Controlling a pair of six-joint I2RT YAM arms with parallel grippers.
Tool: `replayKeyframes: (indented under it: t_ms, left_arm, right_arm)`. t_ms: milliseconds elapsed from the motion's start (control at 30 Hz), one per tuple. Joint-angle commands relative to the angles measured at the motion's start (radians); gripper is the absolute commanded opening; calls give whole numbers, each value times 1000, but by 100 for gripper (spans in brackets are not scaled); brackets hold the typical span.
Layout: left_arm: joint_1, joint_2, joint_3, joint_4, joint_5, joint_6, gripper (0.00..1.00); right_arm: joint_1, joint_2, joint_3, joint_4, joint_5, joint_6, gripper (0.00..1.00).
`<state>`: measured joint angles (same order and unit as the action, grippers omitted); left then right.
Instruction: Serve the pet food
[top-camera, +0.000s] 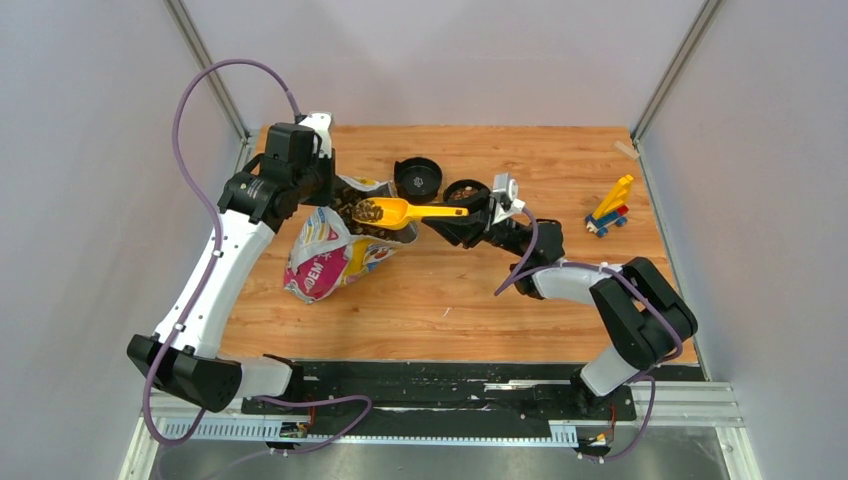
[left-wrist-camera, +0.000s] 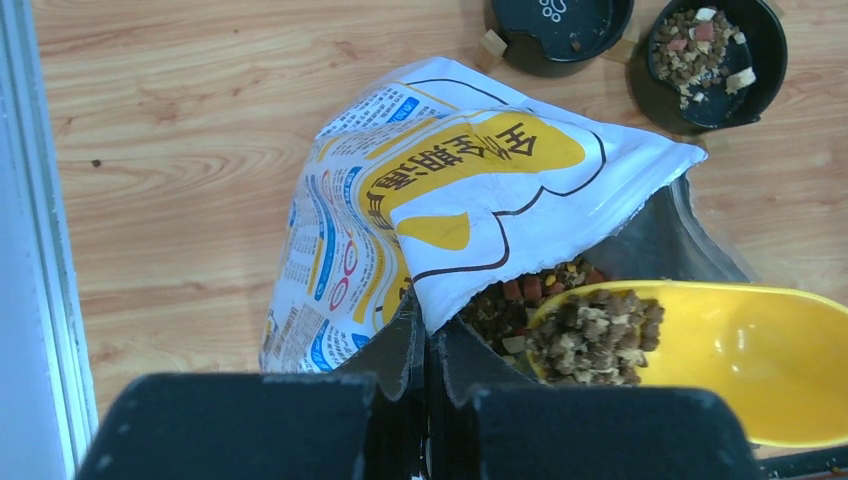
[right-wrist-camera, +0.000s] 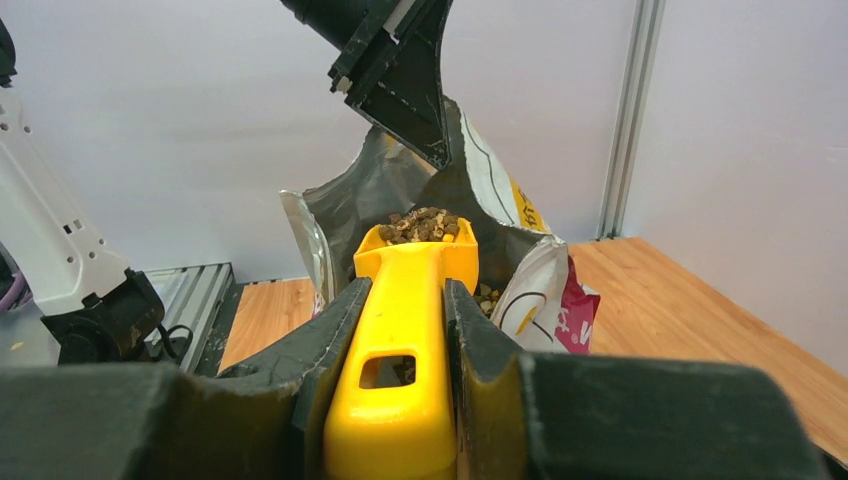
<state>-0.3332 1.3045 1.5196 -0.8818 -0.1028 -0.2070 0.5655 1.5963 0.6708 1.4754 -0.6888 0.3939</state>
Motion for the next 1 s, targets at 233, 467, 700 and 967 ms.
replayKeyframes:
  t_ms: [233, 467, 700, 967]
  left_arm:
    - [12, -57, 75, 91, -109, -29, 0]
    - [36, -19, 101, 46, -111, -43, 0]
    - [71, -24, 82, 43, -116, -45, 0]
    - [101, -43, 51, 50, -98, -46, 0]
  right_arm:
    - [-35, -104, 1, 126, 31, 57, 0]
    - [-58, -152, 1, 108, 27, 61, 0]
    - [-122, -174, 3, 89, 53, 63, 0]
    - [-208, -136, 12, 67, 73, 46, 0]
